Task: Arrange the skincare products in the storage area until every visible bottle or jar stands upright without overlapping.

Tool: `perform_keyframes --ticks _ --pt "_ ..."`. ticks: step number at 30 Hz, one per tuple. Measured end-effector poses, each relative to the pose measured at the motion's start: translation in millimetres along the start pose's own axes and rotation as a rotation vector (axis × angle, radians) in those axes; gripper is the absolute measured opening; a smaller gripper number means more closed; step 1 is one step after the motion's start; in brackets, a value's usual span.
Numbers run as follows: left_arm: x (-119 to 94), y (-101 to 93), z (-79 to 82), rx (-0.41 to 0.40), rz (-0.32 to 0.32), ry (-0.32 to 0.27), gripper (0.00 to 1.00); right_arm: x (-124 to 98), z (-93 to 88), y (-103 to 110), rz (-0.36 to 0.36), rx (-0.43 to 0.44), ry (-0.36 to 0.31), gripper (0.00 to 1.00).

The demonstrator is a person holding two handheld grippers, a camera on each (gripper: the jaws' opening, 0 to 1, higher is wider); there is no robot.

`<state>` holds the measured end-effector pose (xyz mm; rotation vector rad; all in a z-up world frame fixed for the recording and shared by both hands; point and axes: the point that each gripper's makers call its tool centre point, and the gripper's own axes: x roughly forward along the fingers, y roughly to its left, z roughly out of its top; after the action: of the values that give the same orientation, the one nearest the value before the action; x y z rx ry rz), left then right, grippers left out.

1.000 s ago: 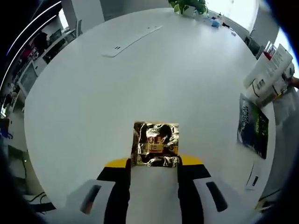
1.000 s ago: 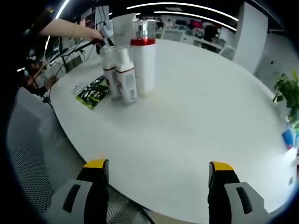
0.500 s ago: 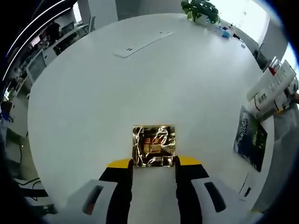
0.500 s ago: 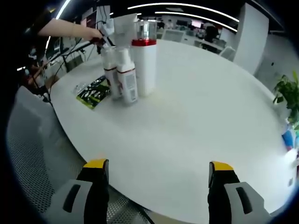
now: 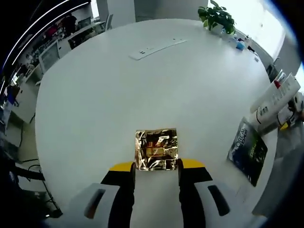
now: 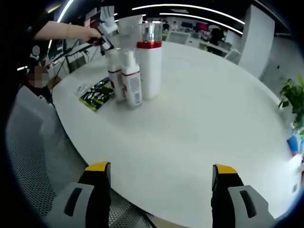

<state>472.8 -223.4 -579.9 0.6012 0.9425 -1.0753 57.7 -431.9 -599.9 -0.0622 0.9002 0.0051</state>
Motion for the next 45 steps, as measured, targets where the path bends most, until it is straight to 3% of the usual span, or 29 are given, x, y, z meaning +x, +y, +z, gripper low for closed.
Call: perform_keyframes --ticks 2,7,13,15,19,20,22,23,24,25,28,36,39,41,45 --pt "-5 -2.6 -5.4 -0.046 0.005 -0.006 0.35 -1 1.6 1 0.002 -0.003 -0.002 0.92" --pt "-13 -9.1 -18.6 -0.061 0.037 0.004 0.35 -1 2.9 1 0.002 -0.013 -0.008 0.92" --pt "-20 -7.7 -24.0 -0.115 0.064 0.0 0.35 1 3.9 1 0.003 -0.02 -0.022 0.92" --pt "-26 -19.3 -26.7 -0.128 0.067 -0.004 0.35 1 4.9 1 0.004 -0.021 -0.026 0.92" --pt "-30 -24.0 -31.5 -0.143 0.074 -0.005 0.35 -1 8.3 2 0.006 -0.029 -0.035 0.92" --pt "-30 -21.5 -31.5 -0.146 0.075 -0.006 0.3 -1 8.3 2 0.007 -0.029 -0.036 0.92" --pt "-35 -23.0 -30.6 -0.135 0.079 -0.025 0.07 -3 10.0 4 0.01 -0.031 -0.039 0.92" --pt "-37 -24.4 -29.1 -0.157 0.081 -0.042 0.08 -2 9.3 4 0.011 -0.033 -0.038 0.92" --pt "-46 -28.8 -30.7 -0.174 0.1 -0.064 0.17 -1 9.0 5 0.013 -0.035 -0.04 0.91" --pt "-47 -32.9 -34.4 -0.171 0.096 -0.05 0.26 -2 9.8 5 0.014 -0.036 -0.045 0.91" --pt "-45 -39.8 -42.0 -0.149 0.092 -0.026 0.22 -1 10.1 5 0.017 -0.04 -0.049 0.91" --pt "-40 -44.4 -44.9 -0.144 0.076 -0.026 0.26 -2 11.7 8 0.024 -0.048 -0.054 0.91" --pt "-37 -57.9 -31.8 -0.048 0.034 -0.067 0.31 -1 11.0 7 0.026 -0.047 -0.053 0.91" --pt "-34 -62.9 -27.7 0.042 0.003 -0.055 0.38 -1 10.3 8 0.027 -0.049 -0.051 0.91" --pt "-22 -71.4 -19.1 0.076 -0.037 -0.043 0.44 -2 11.0 8 0.026 -0.048 -0.048 0.91"
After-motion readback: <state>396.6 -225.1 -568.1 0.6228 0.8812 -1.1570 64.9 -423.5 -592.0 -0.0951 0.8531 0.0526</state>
